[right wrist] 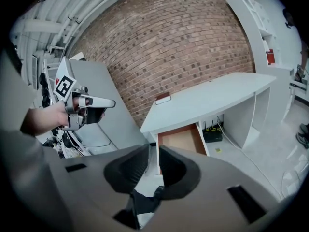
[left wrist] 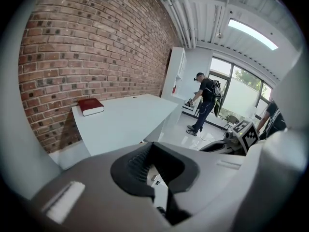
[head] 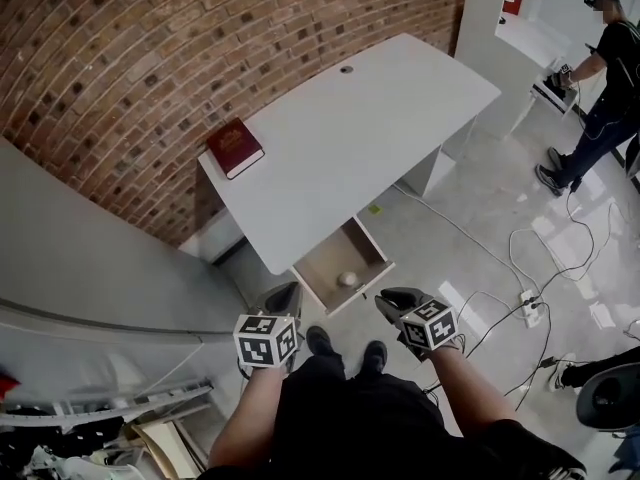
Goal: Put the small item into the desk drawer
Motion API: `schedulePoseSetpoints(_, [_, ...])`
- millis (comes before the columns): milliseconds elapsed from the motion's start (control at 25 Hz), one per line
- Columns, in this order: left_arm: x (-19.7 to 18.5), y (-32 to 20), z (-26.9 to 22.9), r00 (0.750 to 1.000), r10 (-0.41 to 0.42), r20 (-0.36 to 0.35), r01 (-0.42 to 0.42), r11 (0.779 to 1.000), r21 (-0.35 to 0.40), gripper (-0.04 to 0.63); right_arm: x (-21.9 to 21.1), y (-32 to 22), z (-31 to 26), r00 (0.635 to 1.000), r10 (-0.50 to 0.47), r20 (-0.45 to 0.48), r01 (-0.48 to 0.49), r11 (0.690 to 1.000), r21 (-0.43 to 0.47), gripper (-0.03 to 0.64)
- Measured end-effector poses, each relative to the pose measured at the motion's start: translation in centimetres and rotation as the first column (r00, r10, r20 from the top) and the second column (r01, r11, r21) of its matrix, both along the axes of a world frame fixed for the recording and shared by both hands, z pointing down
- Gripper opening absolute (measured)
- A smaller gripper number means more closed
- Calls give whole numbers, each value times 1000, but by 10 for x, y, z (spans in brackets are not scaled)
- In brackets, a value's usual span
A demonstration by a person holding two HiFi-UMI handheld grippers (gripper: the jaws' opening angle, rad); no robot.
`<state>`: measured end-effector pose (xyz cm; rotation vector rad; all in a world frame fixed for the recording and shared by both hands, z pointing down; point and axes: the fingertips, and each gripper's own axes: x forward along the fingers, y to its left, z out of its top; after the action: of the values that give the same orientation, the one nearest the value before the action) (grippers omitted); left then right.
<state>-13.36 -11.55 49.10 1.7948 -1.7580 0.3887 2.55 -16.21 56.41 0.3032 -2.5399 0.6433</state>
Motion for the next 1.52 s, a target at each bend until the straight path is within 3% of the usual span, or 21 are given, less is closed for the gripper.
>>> schedulePoseSetpoints(400, [-37,0,-35,998,49,34,-51,996,78,12,-15,7,-33,1000,4,3,-5,998,60,34])
schedulePoseSetpoints(560, [-59,2,-52,997,70,28,-73,991,116,12,-46,3,-59,996,43,81,-48,997,58,21])
schedulePoseSetpoints(1000, [-124,0,-88,994,93,58,-102,976,195,12,-110,5,-156,973,47,227,-90,979,183,14])
schedulePoseSetpoints(1160, [-142,-6,-104,993,91,74,-105,969,224,12,-119,4,-184,961,67,269,-128,968,215,14])
schedulePoseSetpoints(1360, [-148,-12,-133,996,94,14,-93,951,296,12,-116,3,-222,921,113,373,-198,960,198,14])
schedulePoseSetpoints(1520, [-147,-17,-158,994,101,41,-109,932,346,12,-110,2,-251,912,106,396,-227,935,272,12])
